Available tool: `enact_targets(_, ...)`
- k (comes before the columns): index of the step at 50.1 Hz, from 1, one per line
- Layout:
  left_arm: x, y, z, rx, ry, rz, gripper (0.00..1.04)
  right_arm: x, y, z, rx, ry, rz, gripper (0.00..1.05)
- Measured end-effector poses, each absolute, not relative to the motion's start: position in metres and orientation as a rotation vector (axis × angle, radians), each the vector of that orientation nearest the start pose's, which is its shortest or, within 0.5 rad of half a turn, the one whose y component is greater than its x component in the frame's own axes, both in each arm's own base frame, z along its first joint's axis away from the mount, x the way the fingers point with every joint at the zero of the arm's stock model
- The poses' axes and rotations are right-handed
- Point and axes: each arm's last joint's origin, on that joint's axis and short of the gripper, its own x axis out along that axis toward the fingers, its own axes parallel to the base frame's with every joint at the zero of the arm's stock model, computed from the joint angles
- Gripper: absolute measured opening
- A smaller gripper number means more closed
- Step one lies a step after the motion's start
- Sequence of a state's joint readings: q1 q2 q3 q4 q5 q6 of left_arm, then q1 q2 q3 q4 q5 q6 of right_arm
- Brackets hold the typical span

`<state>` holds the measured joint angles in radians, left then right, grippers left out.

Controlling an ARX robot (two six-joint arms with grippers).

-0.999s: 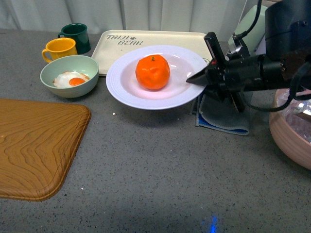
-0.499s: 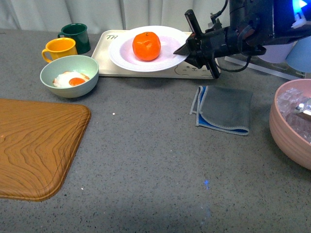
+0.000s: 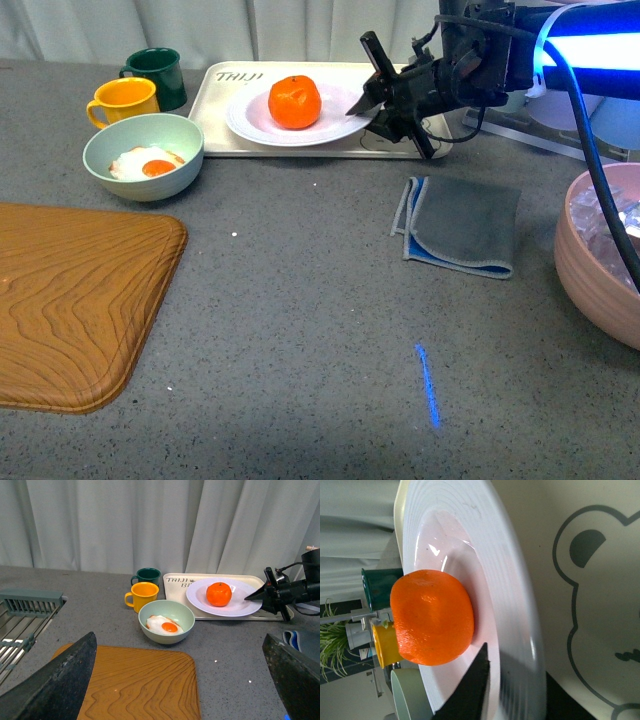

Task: Place orange and plate with both arms

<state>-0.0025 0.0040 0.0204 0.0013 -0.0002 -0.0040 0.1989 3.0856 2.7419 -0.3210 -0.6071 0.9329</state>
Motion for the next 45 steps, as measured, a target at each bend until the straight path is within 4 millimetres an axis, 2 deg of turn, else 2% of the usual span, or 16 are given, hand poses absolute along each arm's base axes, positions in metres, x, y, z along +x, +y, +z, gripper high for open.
enact_targets(10, 0.097, 0.000, 0.170, -0.004, -0.018, -0.002, 0.98, 0.581, 0.128, 0.042, 0.897, 0.938, 0.398, 0.47)
enact_targets(13, 0.097, 0.000, 0.170, -0.004, -0.018, -0.002, 0.98, 0.573, 0.121, 0.054, 0.836, 0.913, 0.394, 0.61)
enact_targets(22, 0.097, 0.000, 0.170, -0.004, -0.018, -0.002, 0.98, 0.551, 0.109, 0.093, 0.684, 0.873, 0.366, 0.93)
enact_targets(24, 0.097, 0.000, 0.170, -0.004, -0.018, -0.002, 0.98, 0.547, 0.107, 0.098, 0.663, 0.875, 0.361, 0.97)
enact_targets(36, 0.097, 0.000, 0.170, -0.004, -0.018, -0.002, 0.98, 0.513, 0.101, 0.116, 0.519, 0.766, 0.331, 0.94)
enact_targets(38, 0.097, 0.000, 0.170, -0.004, -0.018, -0.002, 0.98, 0.505, 0.099, 0.119, 0.400, 0.595, 0.257, 0.88)
enact_targets(39, 0.097, 0.000, 0.170, -0.004, -0.018, -0.002, 0.98, 0.498, 0.096, 0.122, 0.317, 0.458, 0.175, 0.83)
enact_targets(41, 0.097, 0.000, 0.170, -0.004, -0.018, -0.003, 0.98, 0.483, 0.090, 0.127, 0.216, 0.294, 0.096, 0.76)
enact_targets(45, 0.097, 0.000, 0.170, -0.004, -0.018, -0.002, 0.98, 0.448, 0.075, 0.140, 0.099, 0.083, 0.019, 0.62)
